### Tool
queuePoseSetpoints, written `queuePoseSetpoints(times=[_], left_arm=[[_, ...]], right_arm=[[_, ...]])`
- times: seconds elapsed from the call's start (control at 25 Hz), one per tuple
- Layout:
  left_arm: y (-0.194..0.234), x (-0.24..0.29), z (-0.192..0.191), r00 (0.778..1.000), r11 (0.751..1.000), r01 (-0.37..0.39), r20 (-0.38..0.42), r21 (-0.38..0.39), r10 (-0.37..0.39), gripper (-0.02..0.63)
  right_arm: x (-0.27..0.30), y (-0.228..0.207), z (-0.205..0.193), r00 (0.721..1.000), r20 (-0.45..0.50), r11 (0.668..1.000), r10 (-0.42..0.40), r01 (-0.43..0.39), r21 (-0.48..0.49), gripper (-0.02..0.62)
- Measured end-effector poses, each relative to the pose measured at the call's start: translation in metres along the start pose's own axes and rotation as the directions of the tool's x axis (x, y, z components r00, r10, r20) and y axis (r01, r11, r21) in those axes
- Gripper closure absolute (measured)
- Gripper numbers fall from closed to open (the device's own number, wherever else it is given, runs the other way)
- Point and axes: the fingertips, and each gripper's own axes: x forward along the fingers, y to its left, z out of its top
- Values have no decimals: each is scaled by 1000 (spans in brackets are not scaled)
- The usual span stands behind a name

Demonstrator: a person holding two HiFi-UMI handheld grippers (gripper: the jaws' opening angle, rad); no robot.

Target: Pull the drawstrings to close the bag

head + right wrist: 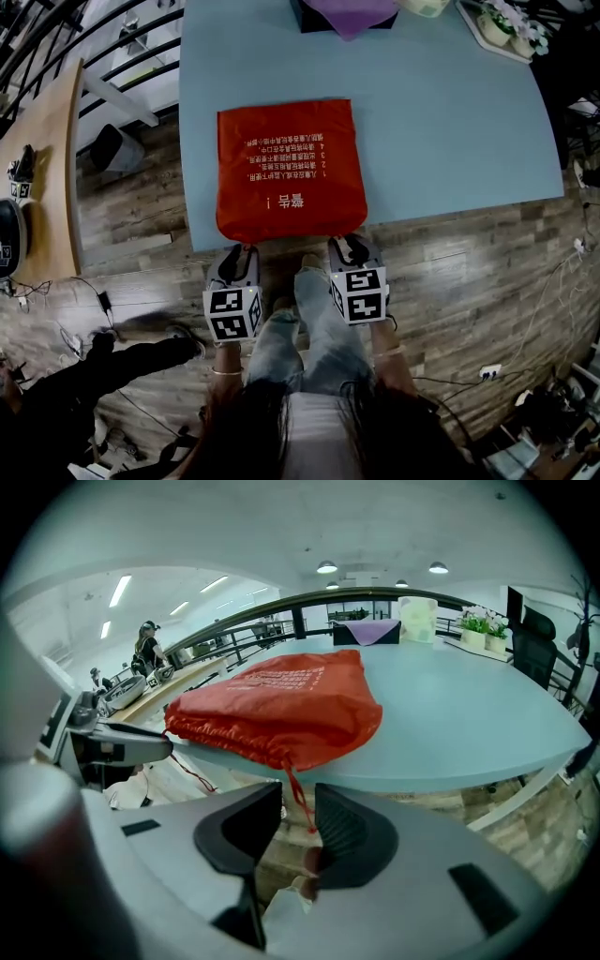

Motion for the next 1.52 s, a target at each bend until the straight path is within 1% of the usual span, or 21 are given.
queuePoseSetpoints(times=[0.12,0.24,0.32,0.44,0.6,0.84,1.24,1.52], left_arm=[[2,1,0,998,998,-68,17,5,68,482],[8,1,1,988,988,-152,36,2,152,540],[10,1,0,984,985,-175,45,6,175,555],[11,0,0,983,983,-180,50,25,178,571],[11,-2,3,981,979,-190,61,69,186,583],[19,-10,12,977,977,-201,87,67,195,586],[24,-20,12,974,975,-214,86,62,208,586],[30,-23,17,972,973,-223,89,56,218,586]], right_arm=[[4,0,3,1000,8,1000,-1,0,11,488],[6,3,5,1000,15,1000,2,-2,7,488],[6,4,5,1000,19,1000,-1,1,-1,489],[5,3,5,999,28,1000,-24,25,-18,535],[-1,2,7,998,46,999,-36,38,-32,561],[-11,-4,9,997,67,998,-46,49,-33,565],[-24,-7,9,993,85,996,-85,85,0,566],[-30,-14,13,991,95,995,-96,95,23,566]])
